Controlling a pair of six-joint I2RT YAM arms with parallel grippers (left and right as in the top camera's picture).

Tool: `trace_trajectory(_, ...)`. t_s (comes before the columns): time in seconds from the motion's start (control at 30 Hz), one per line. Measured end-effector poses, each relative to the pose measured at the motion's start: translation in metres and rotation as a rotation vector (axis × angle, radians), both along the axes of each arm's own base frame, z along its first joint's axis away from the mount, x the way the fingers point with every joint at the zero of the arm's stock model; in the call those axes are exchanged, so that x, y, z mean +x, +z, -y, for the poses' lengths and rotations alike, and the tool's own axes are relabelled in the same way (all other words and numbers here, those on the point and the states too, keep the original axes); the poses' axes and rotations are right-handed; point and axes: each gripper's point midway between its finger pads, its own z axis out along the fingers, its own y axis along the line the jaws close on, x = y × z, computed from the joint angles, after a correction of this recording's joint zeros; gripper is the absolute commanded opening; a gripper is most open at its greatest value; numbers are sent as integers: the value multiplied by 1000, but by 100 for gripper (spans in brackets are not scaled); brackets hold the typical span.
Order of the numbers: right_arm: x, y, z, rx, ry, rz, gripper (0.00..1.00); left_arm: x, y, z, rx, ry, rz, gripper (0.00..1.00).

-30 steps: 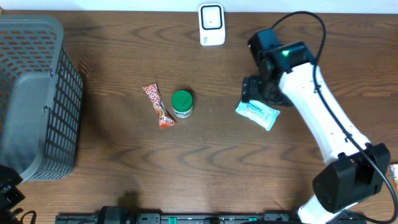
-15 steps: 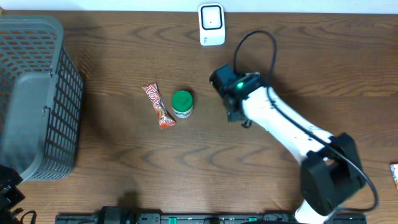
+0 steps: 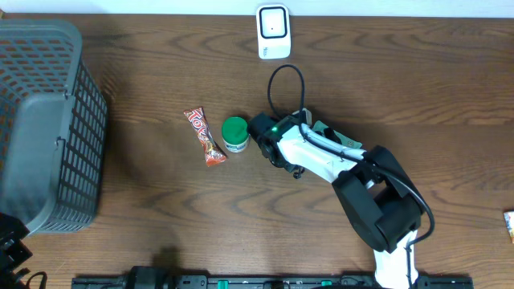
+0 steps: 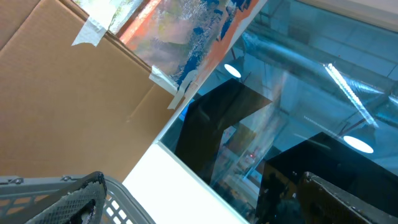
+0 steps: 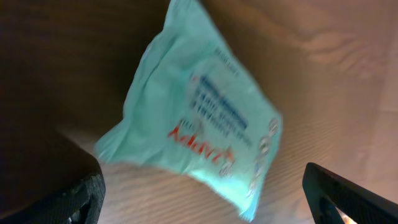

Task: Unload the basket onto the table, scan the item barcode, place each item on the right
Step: 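Lift the mint-green pack and swing it toward the scanner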

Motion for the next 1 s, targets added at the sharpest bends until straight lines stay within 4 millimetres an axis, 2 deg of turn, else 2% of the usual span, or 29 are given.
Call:
trace_trajectory(0.07,5,1,4,-47,12,18,99,0,0,0,0,0,0,98)
trace_trajectory(0.1,10,1,7,-77,21,31,93,0,0,0,0,0,0,98)
trace_trajectory(0.13,16,1,10,-111,32,41,81,0,0,0,0,0,0,98)
trace_trajectory(0.23,29,-9,24,-172,32,29,24,0,0,0,0,0,0,98)
trace_trajectory(0.3,30,-20,37,-208,22,-12,6,0,0,0,0,0,0,98)
trace_trajectory(0.33,29,-26,47,-231,16,-48,2,0,0,0,0,0,0,98)
trace_trajectory(0.43,29,-29,72,-292,-6,-102,1,0,0,0,0,0,0,98)
trace_trajectory(0.5,26,-28,79,-287,-23,-136,1,0,0,0,0,0,0,98)
trace_trajectory(0.63,14,-26,80,-254,-34,-225,1,0,0,0,0,0,0,98)
trace_trajectory(0.73,-7,-21,63,-100,-35,-370,1,0,0,0,0,0,0,98)
trace_trajectory(0.83,-23,-5,15,222,25,-490,1,0,0,0,0,0,0,98)
trace_trajectory(0.9,-31,23,-33,503,135,-535,1,0,0,0,0,0,0,98)
trace_trajectory(0.97,-40,61,-69,731,251,-535,1,0,0,0,0,0,0,98)
trace_trajectory(1.0,-43,78,-79,810,288,-529,1,0,0,0,0,0,1,98)
